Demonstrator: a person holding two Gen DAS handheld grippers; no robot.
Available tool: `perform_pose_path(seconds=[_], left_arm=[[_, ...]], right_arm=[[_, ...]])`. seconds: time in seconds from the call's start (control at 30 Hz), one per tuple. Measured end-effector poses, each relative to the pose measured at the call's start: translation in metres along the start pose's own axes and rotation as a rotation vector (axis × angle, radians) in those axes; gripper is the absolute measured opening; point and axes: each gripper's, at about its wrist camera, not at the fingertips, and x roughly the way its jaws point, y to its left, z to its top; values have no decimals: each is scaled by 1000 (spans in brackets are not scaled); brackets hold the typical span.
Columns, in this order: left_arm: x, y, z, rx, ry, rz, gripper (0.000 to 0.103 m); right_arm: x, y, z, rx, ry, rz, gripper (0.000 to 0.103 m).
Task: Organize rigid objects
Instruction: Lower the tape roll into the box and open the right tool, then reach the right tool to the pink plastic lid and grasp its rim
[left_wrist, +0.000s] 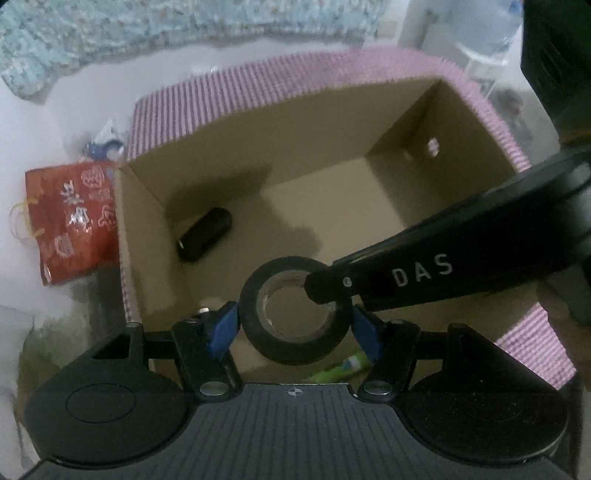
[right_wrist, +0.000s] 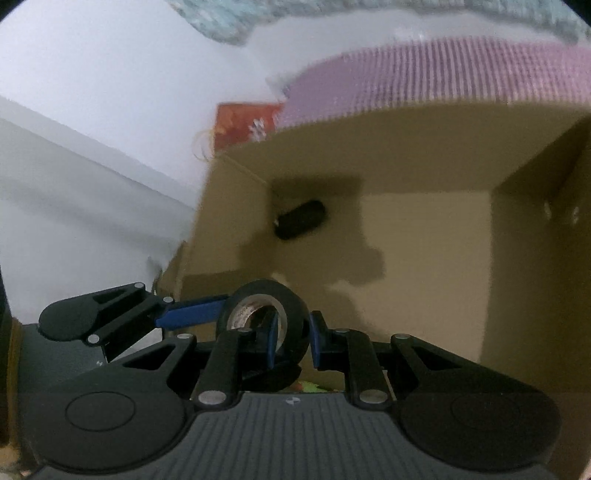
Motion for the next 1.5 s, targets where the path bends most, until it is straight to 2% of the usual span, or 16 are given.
perform_pose_path(seconds=[0.23,0.43,0.53,0.67,0.83,0.9,1.0,1.1,1.2,1.3,1.4,1.5], left_arm=[[23,0,0,15,76,49,67],[21,1,5,14,68,67,71],[14,2,6,3,50,61,71],[-11,4,3,-34,-11,28,71],[-63,5,-11,-88,-122,-51,71],[-87,1,-20,-89,-176,-67,72],[-122,-9,-40,-95,-273,-89,80],[-141,-16,-63,-105,-334,-108,85],[-144,-23,-85,-109,-361,-103,88],[-134,-27,-107,-124,-353,-109,91],[-111,-38,-125,-123,-305,-110,91],[-79,-49,-138,-113,-227,-114,91]], right_arm=[[33,-13,8,32,67,14,20],[44,-19,6,57,96,25,19],[38,-20,4,72,79,39,19],[13,-19,0,86,13,91,20],[-54,-19,-27,89,-128,193,20],[-87,-18,-48,86,-197,236,20],[-127,-18,-84,64,-288,281,20],[-160,-23,-121,58,-357,297,20],[-177,-28,-154,49,-402,263,20],[-177,-27,-183,37,-416,203,20],[-155,-26,-210,21,-389,126,20],[-121,-26,-223,11,-332,27,20]])
